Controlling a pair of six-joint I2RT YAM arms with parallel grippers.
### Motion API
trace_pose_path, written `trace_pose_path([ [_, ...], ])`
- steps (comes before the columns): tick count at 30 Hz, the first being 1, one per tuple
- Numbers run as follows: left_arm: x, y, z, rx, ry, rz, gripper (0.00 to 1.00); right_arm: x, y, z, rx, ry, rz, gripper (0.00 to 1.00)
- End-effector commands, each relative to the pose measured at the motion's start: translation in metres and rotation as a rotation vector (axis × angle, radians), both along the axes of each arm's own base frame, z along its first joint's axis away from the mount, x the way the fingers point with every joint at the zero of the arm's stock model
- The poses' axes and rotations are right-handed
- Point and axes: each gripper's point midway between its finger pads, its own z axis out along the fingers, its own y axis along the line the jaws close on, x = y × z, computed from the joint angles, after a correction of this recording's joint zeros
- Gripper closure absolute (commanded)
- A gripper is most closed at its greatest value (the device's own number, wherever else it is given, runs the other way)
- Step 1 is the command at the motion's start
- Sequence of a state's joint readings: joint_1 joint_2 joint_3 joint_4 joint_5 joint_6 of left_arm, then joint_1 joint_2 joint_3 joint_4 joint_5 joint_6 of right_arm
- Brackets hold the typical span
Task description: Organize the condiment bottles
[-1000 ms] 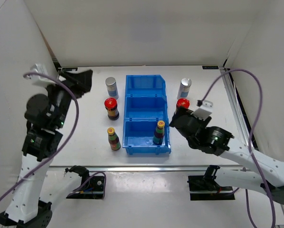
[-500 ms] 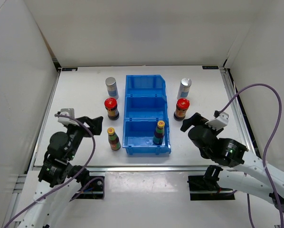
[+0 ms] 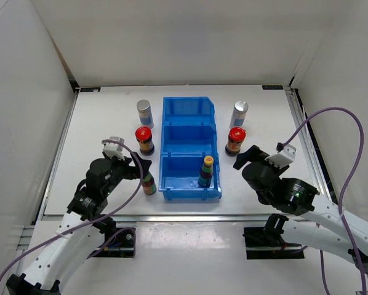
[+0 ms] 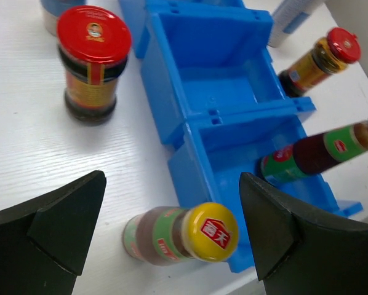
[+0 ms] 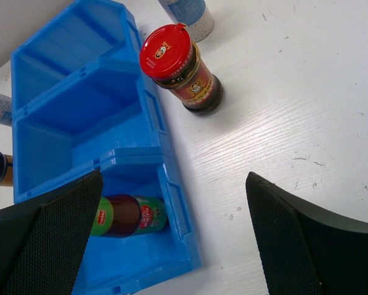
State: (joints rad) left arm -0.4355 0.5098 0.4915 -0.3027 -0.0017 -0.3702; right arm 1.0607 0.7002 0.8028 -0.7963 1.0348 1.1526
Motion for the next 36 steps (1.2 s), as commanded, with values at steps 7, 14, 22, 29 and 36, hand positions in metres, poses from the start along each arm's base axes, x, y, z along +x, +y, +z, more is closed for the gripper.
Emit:
trace_pose_path([
  [7,-0.001,-0.022,0.004,-0.019,-0.003,-0.089,0.0,0.007,-0.003,0.009,0.036,-0.052,-0.06,0.0],
  [14,0.002,-0.018,-0.01,0.044,0.036,-0.03,0.0,0.007,-0.003,0.009,0.035,-0.052,-0.06,0.0],
  [22,-0.001,-0.021,-0.027,0.13,0.053,0.033,0.03,0.007,-0.003,0.005,0.036,-0.048,-0.064,0.0],
  [29,0.002,-0.024,-0.037,0.212,0.056,0.061,0.19,0.006,-0.005,0.006,0.054,-0.054,-0.067,0.0],
  [36,0.013,-0.013,-0.029,0.236,0.009,0.151,0.44,0.006,-0.008,0.007,0.062,-0.058,-0.076,0.0],
])
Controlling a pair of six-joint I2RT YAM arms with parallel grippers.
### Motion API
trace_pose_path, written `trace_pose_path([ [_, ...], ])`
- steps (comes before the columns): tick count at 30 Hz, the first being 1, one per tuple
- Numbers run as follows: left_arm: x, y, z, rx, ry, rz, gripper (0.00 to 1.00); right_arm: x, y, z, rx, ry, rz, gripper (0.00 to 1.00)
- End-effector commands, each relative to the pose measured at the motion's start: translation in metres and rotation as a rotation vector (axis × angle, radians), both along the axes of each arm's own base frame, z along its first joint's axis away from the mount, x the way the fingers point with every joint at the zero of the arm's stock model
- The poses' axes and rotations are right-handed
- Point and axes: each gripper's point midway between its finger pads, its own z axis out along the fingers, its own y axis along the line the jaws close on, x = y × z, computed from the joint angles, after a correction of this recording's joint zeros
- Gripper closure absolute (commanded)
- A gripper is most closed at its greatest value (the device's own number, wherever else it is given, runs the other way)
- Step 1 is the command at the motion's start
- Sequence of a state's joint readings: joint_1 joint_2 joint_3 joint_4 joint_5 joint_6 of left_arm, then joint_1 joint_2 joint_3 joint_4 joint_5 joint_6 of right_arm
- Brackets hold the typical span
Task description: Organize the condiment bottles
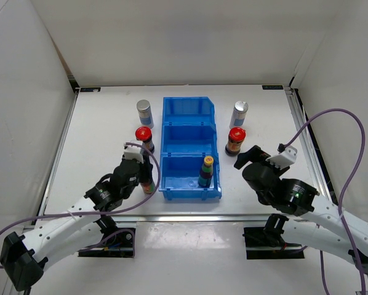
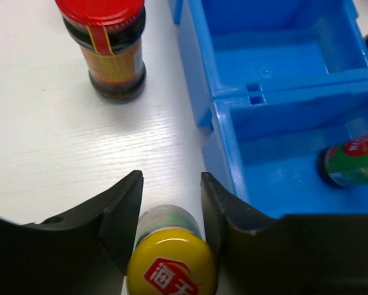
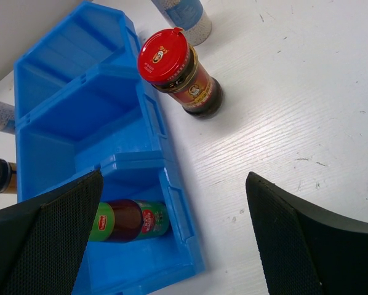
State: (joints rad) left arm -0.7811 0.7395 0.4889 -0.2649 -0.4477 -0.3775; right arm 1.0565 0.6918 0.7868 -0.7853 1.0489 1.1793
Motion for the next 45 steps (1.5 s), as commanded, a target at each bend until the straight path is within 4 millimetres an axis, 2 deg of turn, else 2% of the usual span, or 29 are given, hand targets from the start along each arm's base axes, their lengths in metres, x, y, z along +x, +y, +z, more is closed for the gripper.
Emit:
trace_pose_path([
  [1,0.012,0.011,0.026,0.021,-0.087,0.07,0.48,0.004,-0.006,0.008,0.039,-0.047,-0.052,0.0],
  [2,0.014,0.01,0.032,0.022,-0.098,0.067,0.55,0.004,-0.006,0.008,0.039,-0.047,-0.052,0.0],
  [4,0.018,0.016,0.049,0.024,-0.141,0.097,0.6,0.004,-0.006,0.008,0.039,-0.047,-0.052,0.0],
  [6,0.023,0.022,0.083,0.031,-0.213,0.121,0.67,0.004,-0.007,0.007,0.031,-0.042,-0.052,0.0],
  [7,0.025,0.024,0.111,0.032,-0.264,0.121,0.7,0.004,-0.007,0.007,0.039,-0.043,-0.055,0.0],
  [8,0.027,0.023,0.123,0.039,-0.283,0.117,0.74,0.004,-0.007,0.007,0.039,-0.043,-0.055,0.0],
  [9,0.029,0.024,0.136,0.04,-0.305,0.123,0.83,0.004,-0.007,0.007,0.039,-0.043,-0.055,0.0],
  [10,0.03,0.023,0.151,0.039,-0.326,0.121,0.88,0.003,-0.007,0.009,0.047,-0.047,-0.055,0.0],
  [11,0.033,0.017,0.177,0.01,-0.36,0.103,0.89,0.004,-0.009,0.007,0.045,-0.049,-0.065,0.0],
  [13,0.035,0.007,0.193,-0.003,-0.371,0.065,0.89,0.004,-0.009,0.006,0.045,-0.049,-0.065,0.0],
  [14,0.033,0.0,0.211,-0.046,-0.391,0.031,0.89,0.004,-0.009,0.006,0.045,-0.049,-0.065,0.0],
  [17,0.032,-0.019,0.225,-0.114,-0.389,-0.036,0.89,0.003,-0.01,0.005,0.037,-0.045,-0.065,0.0],
  [21,0.029,-0.052,0.214,-0.159,-0.336,-0.145,0.89,0.003,-0.011,0.004,0.045,-0.042,-0.072,0.0],
  [26,0.02,-0.091,0.166,-0.159,-0.262,-0.253,0.89,0.003,-0.012,0.007,0.059,-0.053,-0.081,0.0],
  [27,0.017,-0.095,0.149,-0.141,-0.241,-0.267,0.89,0.003,-0.012,0.007,0.059,-0.053,-0.082,0.0],
  [29,0.012,-0.106,0.139,-0.159,-0.241,-0.294,0.89,0.002,-0.013,0.006,0.06,-0.049,-0.085,0.0],
  [34,0.009,-0.119,0.086,-0.097,-0.187,-0.308,0.89,0.002,-0.014,0.005,0.067,-0.046,-0.092,0.0],
  [38,0.012,-0.122,0.055,-0.034,-0.182,-0.294,0.84,0.001,-0.015,0.004,0.067,-0.042,-0.095,0.0],
  [39,0.011,-0.124,0.045,-0.009,-0.177,-0.298,0.83,0.0,-0.016,0.002,0.059,-0.038,-0.095,0.0],
  [43,0.012,-0.133,0.035,0.018,-0.175,-0.302,0.7,0.0,-0.016,0.002,0.059,-0.038,-0.095,0.0],
  [44,0.015,-0.131,0.038,0.014,-0.187,-0.283,0.58,0.0,-0.016,0.002,0.059,-0.038,-0.095,0.0],
  [45,0.016,-0.131,0.033,0.036,-0.183,-0.278,0.49,0.0,-0.016,0.002,0.059,-0.038,-0.095,0.0],
])
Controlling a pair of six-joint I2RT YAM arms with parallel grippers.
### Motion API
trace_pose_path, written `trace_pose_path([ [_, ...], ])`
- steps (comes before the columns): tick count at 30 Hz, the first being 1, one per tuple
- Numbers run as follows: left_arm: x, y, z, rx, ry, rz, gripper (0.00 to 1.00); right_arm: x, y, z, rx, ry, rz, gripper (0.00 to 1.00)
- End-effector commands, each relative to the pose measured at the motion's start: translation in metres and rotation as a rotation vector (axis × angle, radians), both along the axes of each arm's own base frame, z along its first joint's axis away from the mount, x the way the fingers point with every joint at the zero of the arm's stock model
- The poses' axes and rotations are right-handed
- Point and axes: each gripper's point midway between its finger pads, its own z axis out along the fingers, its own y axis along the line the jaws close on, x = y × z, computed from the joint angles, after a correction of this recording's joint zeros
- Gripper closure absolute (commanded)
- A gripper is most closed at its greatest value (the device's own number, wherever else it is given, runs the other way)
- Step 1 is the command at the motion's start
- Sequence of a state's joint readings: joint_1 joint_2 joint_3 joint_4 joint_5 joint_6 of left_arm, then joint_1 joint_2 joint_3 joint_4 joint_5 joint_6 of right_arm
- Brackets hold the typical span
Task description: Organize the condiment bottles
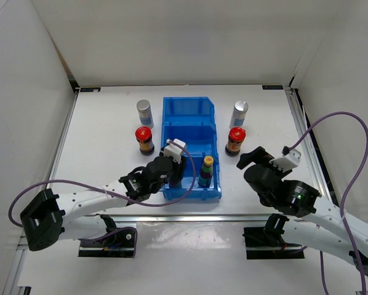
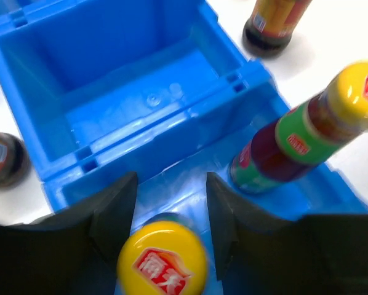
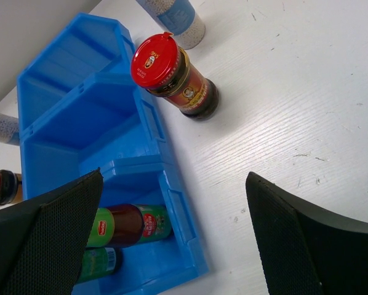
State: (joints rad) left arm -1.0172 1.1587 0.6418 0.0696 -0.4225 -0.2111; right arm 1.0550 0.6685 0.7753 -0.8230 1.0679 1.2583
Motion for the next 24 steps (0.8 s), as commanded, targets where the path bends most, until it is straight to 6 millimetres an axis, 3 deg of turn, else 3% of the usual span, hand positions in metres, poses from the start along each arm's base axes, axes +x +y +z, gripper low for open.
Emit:
trace_pose_path([
  [1,0.009,-0.008,0.019,-0.047,-0.075,0.038,0.38,0.002,-0.008,0.005,0.015,-0.033,-0.051,0.0],
  [2,0.013,-0.007,0.022,-0.052,-0.087,0.06,0.06,0.003,-0.007,0.003,0.007,-0.029,-0.051,0.0],
  [4,0.014,-0.005,0.023,-0.042,-0.095,0.069,0.0,0.003,-0.007,0.003,0.007,-0.029,-0.051,0.0],
  [7,0.019,-0.005,0.029,-0.037,-0.112,0.087,0.0,0.003,-0.007,0.003,0.007,-0.029,-0.051,0.0],
  [12,0.026,0.002,0.066,-0.034,-0.187,0.119,0.0,0.004,-0.006,0.005,0.005,-0.028,-0.051,0.0],
  [13,0.029,0.003,0.086,-0.039,-0.218,0.127,0.0,0.004,-0.005,0.003,-0.007,-0.022,-0.05,0.0],
  [16,0.033,0.016,0.124,-0.024,-0.273,0.182,0.0,0.013,0.006,0.021,-0.129,-0.049,0.028,0.0],
  [17,0.035,0.022,0.148,0.009,-0.301,0.195,0.0,0.017,0.011,0.038,-0.161,-0.073,0.056,0.0],
  [19,0.035,0.031,0.174,0.038,-0.33,0.208,0.0,0.025,0.019,0.047,-0.373,-0.055,0.132,0.0],
  [20,0.036,0.038,0.2,0.042,-0.362,0.234,0.0,0.028,0.023,0.05,-0.438,-0.045,0.154,0.0],
  [22,0.032,0.056,0.219,0.072,-0.388,0.257,0.0,0.042,0.032,0.049,-0.591,-0.001,0.179,0.0],
  [23,0.032,0.066,0.225,0.109,-0.414,0.267,0.0,0.051,0.037,0.036,-0.663,0.038,0.193,0.0],
  [24,0.032,0.074,0.235,0.1,-0.441,0.281,0.0,0.06,0.047,0.036,-0.66,0.026,0.216,0.0],
])
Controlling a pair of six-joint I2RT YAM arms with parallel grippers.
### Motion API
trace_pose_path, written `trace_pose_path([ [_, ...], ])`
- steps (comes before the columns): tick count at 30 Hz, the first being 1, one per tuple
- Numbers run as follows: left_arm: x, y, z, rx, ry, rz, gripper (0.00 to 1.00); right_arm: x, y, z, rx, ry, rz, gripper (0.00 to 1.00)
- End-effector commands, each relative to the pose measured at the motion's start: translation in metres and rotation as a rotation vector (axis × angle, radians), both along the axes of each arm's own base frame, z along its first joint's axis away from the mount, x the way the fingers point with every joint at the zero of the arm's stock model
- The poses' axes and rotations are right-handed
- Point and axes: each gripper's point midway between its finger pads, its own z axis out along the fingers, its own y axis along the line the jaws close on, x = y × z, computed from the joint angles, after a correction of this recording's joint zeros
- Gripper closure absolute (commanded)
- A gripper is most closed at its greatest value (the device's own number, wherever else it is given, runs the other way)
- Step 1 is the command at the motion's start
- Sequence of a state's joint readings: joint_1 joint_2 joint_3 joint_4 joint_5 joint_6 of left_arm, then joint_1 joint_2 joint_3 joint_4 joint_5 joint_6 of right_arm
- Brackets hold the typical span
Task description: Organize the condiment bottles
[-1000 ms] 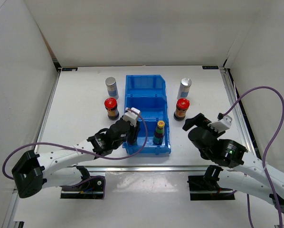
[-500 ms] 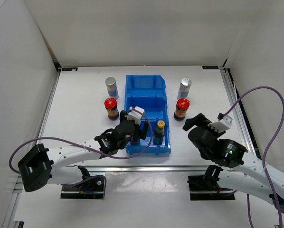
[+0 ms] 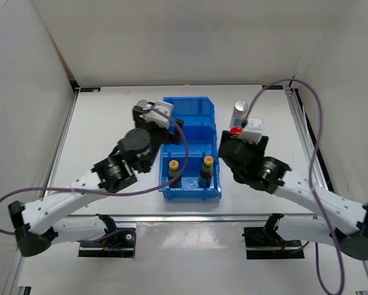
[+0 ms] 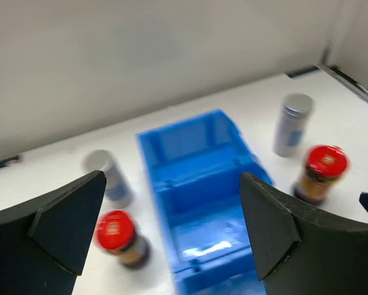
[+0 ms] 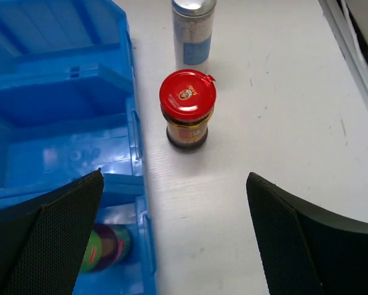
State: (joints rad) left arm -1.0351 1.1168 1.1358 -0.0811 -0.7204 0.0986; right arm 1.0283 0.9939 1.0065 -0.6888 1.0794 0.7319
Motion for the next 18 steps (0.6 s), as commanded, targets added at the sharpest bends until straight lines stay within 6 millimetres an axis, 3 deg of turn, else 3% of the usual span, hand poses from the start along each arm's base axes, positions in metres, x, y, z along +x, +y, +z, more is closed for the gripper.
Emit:
trace_pose_path([
  [1,-0.005,0.064,0.029,0.087,-0.076,0.123,0.0,0.029,0.017,-0.001,-0.21,0.012,0.101,0.0],
  [2,-0.002,0.077,0.014,0.129,-0.078,0.16,0.0,0.041,0.014,-0.007,-0.26,0.044,0.128,0.0],
  [3,-0.001,0.088,0.017,0.099,-0.103,0.189,0.0,0.046,0.014,-0.011,-0.24,0.068,0.14,0.0],
  [4,-0.002,0.118,0.022,0.064,-0.122,0.261,0.0,0.051,0.019,-0.016,-0.192,0.101,0.17,0.0],
  [5,-0.001,0.128,0.0,0.09,-0.106,0.287,0.0,0.065,0.003,-0.014,-0.146,0.117,0.119,0.0],
  [7,-0.001,0.141,-0.013,0.066,-0.105,0.294,0.0,0.076,0.001,-0.023,-0.079,0.169,0.137,0.0],
  [8,-0.004,0.158,-0.015,0.047,-0.114,0.325,0.0,0.085,-0.006,-0.03,-0.056,0.203,0.13,0.0],
  [9,-0.002,0.159,-0.039,0.064,-0.085,0.315,0.0,0.087,0.003,-0.032,-0.02,0.225,0.178,0.0],
  [11,-0.004,0.176,-0.054,0.046,-0.082,0.365,0.0,0.097,0.003,-0.043,-0.014,0.267,0.174,0.0],
  [12,-0.004,0.179,-0.075,0.061,-0.06,0.374,0.0,0.1,0.003,-0.047,-0.019,0.282,0.184,0.0],
  [13,-0.005,0.182,-0.083,0.048,-0.062,0.388,0.0,0.105,0.008,-0.054,-0.003,0.324,0.207,0.0],
  [15,-0.011,0.191,-0.091,-0.01,-0.092,0.42,0.0,0.108,0.013,-0.058,-0.002,0.36,0.238,0.0],
  [18,-0.014,0.204,-0.086,-0.029,-0.128,0.467,0.0,0.118,0.014,-0.074,0.006,0.432,0.252,0.0],
])
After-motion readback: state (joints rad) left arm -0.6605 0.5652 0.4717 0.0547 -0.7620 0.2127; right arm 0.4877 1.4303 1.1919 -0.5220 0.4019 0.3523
